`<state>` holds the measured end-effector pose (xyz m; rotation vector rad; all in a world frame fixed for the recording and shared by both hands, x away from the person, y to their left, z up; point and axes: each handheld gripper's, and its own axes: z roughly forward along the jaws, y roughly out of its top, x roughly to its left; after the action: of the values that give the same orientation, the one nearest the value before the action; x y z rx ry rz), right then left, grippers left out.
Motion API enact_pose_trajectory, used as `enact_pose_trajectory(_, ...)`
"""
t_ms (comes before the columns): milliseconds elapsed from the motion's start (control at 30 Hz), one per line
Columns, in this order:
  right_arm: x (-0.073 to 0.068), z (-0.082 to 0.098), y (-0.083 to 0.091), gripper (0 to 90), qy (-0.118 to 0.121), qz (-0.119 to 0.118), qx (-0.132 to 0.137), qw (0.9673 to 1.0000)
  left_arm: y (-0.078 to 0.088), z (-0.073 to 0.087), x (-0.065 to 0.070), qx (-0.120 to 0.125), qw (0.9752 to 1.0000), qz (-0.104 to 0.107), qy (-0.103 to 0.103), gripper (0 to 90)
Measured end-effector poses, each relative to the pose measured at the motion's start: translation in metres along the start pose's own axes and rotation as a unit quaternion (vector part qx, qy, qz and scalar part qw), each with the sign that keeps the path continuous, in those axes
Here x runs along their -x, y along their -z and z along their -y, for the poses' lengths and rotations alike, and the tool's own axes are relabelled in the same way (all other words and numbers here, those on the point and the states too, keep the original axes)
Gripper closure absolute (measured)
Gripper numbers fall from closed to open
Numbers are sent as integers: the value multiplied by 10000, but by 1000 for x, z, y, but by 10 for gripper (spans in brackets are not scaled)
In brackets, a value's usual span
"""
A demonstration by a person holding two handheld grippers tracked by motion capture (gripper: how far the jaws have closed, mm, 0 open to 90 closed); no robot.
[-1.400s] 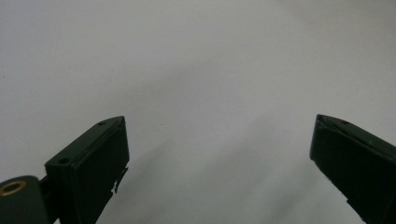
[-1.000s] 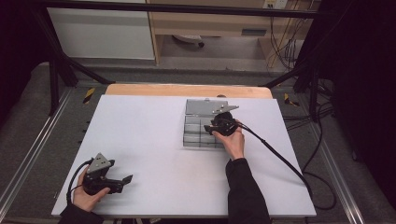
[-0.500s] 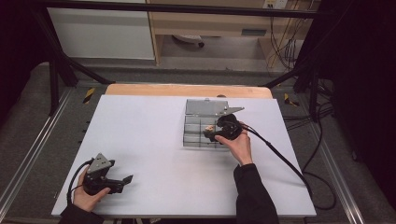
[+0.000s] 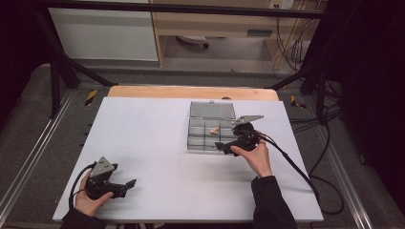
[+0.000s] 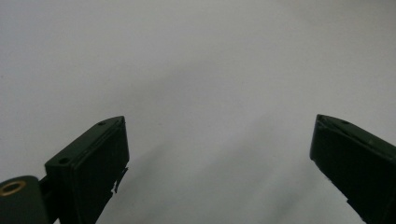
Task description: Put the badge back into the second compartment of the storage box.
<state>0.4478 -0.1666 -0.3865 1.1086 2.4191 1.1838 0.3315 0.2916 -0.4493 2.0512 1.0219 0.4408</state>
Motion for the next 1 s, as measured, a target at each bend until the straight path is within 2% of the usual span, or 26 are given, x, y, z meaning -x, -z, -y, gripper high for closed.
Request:
enact_pose_trajectory(200, 0, 13, 14, 7, 45, 213, -85, 9997, 0, 0, 1, -27, 10000, 7, -5, 34)
enact_pose_trajectory(333, 0, 26, 23, 7, -7, 257, -4, 9997, 0, 0, 1, -11, 10000, -1, 17, 25)
enact_pose_trajectory(500, 1, 44, 31, 6, -52, 291, -40, 9996, -1, 0, 1, -32, 10000, -5, -3, 23)
enact_pose_trajectory(633, 0, 58, 37, 7, 80, 327, -27, 9994, -1, 0, 1, -34, 10000, -3, 3, 23)
enact_pose_trajectory(833, -2, 77, 40, 6, 68, 264, -35, 9996, -1, -1, 2, -40, 10000, 7, -11, 23)
enact_pose_trajectory(1000, -1, 92, 42, 6, -47, 193, -122, 9997, -2, 0, 2, -56, 10000, 22, -17, 23)
